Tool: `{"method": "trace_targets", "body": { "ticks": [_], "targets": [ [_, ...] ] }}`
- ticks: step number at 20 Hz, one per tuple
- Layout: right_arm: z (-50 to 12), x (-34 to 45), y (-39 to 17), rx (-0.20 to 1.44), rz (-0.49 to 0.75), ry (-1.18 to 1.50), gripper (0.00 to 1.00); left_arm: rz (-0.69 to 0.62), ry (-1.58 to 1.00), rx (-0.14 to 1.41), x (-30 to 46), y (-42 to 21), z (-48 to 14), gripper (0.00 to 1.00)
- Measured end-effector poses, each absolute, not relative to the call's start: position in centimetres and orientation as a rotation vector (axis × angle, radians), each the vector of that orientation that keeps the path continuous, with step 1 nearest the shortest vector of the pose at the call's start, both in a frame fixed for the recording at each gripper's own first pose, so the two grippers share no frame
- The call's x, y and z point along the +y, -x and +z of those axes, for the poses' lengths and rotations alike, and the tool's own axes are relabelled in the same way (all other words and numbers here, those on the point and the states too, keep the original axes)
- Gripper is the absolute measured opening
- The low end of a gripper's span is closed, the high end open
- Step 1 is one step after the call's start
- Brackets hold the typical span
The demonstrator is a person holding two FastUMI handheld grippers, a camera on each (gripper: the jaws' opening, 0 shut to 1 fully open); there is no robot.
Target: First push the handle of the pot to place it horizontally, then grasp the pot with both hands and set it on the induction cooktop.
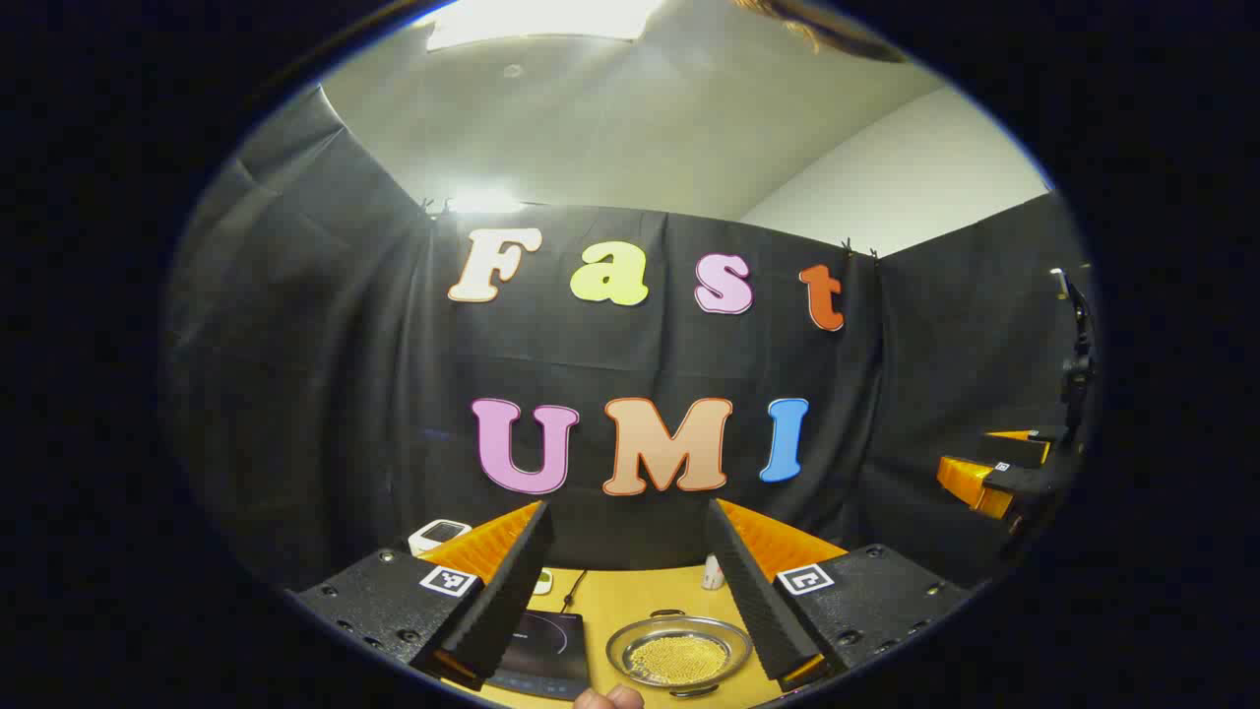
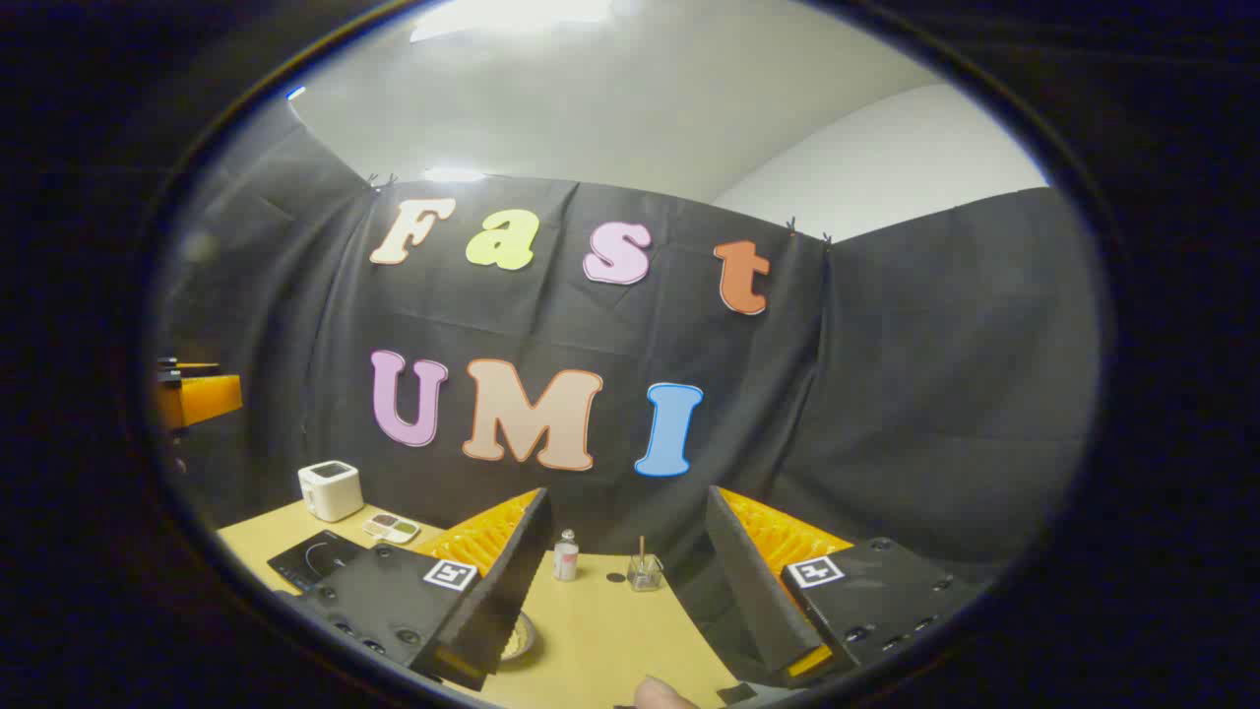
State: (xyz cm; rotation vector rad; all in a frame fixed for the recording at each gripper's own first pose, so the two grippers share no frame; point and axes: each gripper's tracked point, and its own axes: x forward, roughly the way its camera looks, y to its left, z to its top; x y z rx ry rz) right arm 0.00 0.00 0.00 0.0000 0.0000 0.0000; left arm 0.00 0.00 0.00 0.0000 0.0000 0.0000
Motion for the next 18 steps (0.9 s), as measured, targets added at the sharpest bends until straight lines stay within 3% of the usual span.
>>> {"method": "trace_targets", "body": {
  "ticks": [18],
  "targets": [
    [-0.5, 1.8, -0.6, 0.039, 0.091, -0.046, 0.96, 0.029, 0.034, 0.043, 0.2, -0.1, -1.4, 0.95]
  ]
}}
